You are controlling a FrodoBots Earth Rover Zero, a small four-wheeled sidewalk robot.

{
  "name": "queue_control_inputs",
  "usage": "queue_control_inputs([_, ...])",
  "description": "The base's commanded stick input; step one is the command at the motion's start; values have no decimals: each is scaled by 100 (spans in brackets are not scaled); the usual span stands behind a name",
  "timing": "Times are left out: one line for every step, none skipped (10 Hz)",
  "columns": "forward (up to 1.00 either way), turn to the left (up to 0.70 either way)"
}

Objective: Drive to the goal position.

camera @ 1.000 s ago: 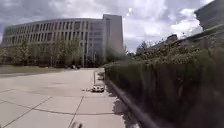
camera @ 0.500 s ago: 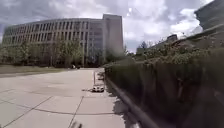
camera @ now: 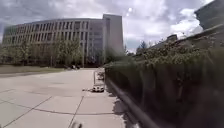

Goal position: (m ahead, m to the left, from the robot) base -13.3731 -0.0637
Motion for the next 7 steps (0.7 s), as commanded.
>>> queue_control_inputs([6,0])
queue_control_inputs([6,0])
queue_control_inputs([5,0])
queue_control_inputs([5,0])
queue_control_inputs([6,0])
queue_control_inputs([5,0])
queue_control_inputs([6,0])
